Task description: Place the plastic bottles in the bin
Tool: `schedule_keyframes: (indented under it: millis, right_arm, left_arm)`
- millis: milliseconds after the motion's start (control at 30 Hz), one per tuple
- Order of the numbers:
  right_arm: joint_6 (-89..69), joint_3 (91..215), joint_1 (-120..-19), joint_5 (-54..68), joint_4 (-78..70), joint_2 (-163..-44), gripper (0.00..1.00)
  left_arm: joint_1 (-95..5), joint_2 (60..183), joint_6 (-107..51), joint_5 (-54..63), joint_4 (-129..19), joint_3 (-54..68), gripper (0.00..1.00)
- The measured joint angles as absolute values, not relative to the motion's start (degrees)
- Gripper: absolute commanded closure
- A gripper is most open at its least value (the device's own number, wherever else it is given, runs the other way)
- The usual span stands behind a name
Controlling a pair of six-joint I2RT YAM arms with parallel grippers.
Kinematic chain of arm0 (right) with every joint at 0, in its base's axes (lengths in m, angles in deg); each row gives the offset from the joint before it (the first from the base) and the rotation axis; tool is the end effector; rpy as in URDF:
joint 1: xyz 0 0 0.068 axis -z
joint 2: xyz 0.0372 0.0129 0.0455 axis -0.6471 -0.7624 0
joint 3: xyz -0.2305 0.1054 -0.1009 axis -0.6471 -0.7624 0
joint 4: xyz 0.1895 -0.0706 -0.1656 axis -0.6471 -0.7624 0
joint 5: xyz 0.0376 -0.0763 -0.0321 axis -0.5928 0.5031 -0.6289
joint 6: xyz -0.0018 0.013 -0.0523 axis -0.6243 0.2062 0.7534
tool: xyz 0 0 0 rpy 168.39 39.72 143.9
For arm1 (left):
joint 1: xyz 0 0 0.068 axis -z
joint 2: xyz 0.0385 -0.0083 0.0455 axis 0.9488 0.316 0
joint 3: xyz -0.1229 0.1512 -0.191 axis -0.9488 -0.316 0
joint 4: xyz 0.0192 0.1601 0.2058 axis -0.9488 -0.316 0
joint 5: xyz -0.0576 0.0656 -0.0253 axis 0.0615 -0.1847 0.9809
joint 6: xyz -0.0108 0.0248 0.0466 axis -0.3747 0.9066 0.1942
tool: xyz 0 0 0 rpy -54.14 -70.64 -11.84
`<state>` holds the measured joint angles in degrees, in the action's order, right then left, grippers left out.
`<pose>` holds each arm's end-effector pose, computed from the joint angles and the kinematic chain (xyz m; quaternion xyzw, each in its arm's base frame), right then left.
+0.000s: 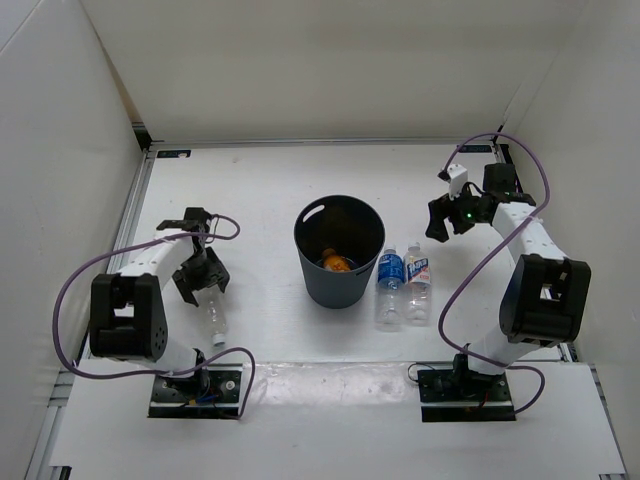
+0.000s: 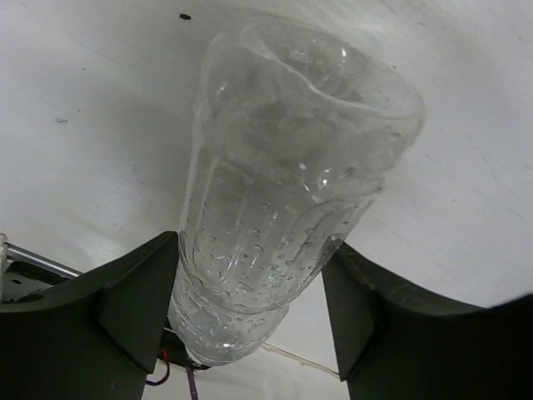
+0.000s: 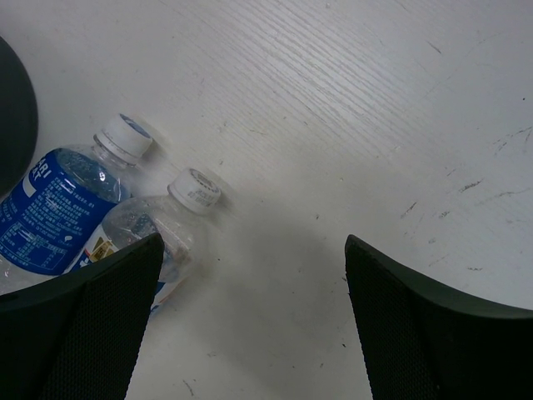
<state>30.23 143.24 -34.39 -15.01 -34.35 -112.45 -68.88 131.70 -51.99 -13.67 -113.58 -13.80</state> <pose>0.3290 -0.0166 0.2469 -0.2949 0.8766 0.1273 0.3583 0.2349 -0.0051 0.1806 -0.2795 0.9564 0.0809 0.0250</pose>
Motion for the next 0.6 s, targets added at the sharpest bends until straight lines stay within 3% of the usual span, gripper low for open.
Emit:
schedule_keyframes:
  millis: [233, 600]
  right_arm:
    - [30.2, 143.6, -34.4, -15.0, -35.1, -113.1, 0.10]
    - [30.2, 143.6, -34.4, -15.0, -35.4, -113.1, 0.10]
  left_arm:
    - [-68.9, 129.3, -53.2, -11.3, -113.6, -9.8, 0.38]
    - [-68.4, 122.7, -53.3, -11.8, -113.9, 7.9, 0.56]
